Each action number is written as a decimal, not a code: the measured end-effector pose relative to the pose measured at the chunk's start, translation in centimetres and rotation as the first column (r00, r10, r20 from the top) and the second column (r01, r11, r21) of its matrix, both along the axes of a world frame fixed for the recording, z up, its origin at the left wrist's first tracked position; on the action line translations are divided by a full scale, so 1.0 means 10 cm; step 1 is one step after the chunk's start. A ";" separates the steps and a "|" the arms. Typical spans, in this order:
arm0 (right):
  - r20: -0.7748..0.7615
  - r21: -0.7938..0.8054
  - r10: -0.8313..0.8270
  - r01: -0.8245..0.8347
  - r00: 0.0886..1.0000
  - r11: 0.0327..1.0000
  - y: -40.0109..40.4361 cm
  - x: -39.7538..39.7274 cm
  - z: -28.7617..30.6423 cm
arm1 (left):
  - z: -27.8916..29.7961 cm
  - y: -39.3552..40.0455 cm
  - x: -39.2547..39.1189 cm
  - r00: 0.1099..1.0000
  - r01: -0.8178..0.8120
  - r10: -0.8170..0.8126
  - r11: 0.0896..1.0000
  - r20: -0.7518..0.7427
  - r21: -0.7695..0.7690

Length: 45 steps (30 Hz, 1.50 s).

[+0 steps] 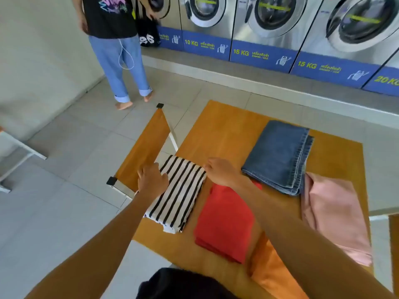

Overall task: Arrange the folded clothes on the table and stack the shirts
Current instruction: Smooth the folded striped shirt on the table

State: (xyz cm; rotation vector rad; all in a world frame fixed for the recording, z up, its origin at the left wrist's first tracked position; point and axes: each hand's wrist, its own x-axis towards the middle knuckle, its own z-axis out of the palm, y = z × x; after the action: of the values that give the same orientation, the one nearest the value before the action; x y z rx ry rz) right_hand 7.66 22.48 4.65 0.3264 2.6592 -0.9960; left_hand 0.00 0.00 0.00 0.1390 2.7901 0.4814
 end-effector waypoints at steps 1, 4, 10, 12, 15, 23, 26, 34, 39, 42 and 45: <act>0.005 0.010 0.013 -0.013 1.000 1.000 -0.04 -0.06 -0.04 | -0.05 -0.06 0.04 0.998 -0.046 0.047 0.998 0.043 -0.040; 0.080 0.023 0.000 -0.002 0.997 1.000 -0.13 -0.22 -0.11 | -0.27 -0.22 0.19 0.995 -0.060 0.064 0.997 0.079 -0.048; 0.193 -0.034 -0.063 0.071 0.979 0.997 -0.28 -0.45 -0.37 | -0.34 -0.14 0.19 0.998 -0.044 0.046 0.997 -0.031 0.071; 0.170 0.041 -0.098 0.093 0.981 0.995 -0.30 -0.50 -0.46 | -0.36 -0.08 0.15 0.999 0.014 -0.011 0.998 -0.042 0.064; 0.221 0.161 -0.168 0.134 0.961 0.978 -0.19 -0.55 -0.59 | -0.39 0.09 0.03 0.985 0.149 -0.145 0.988 -0.092 0.032; 0.187 0.056 -0.467 0.466 0.864 0.883 0.29 -0.54 -0.67 | -0.48 0.71 -0.51 0.888 0.417 -0.397 0.908 -0.234 0.042; 0.159 -0.019 -0.649 0.660 0.744 0.751 0.43 -0.50 -0.65 | -0.43 0.91 -0.45 0.838 0.446 -0.408 0.895 -0.362 0.024; 0.164 -0.245 -0.893 0.894 0.419 0.374 0.64 -0.66 -0.74 | -0.71 1.24 -0.68 0.760 0.565 -0.572 0.816 -0.309 -0.121; 0.211 -0.372 -0.924 0.900 0.319 0.225 0.90 -1.01 -0.73 | -0.79 1.53 -1.46 0.628 0.689 -0.696 0.705 -0.348 -0.168; 0.167 -0.383 -0.940 0.899 0.296 0.215 1.10 -1.25 -0.68 | -0.80 1.85 -1.81 0.594 0.715 -0.714 0.680 -0.371 -0.161; 0.097 -0.384 -0.968 0.906 0.230 0.177 1.32 -1.45 -0.66 | -0.76 2.22 -2.05 0.749 0.592 -0.560 0.806 -0.353 -0.024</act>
State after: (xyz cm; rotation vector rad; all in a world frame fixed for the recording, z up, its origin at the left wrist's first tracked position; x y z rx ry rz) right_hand -6.80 35.67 -1.95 2.0975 2.0413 -1.8568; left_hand -20.46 22.16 -7.58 1.1807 2.8270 0.4484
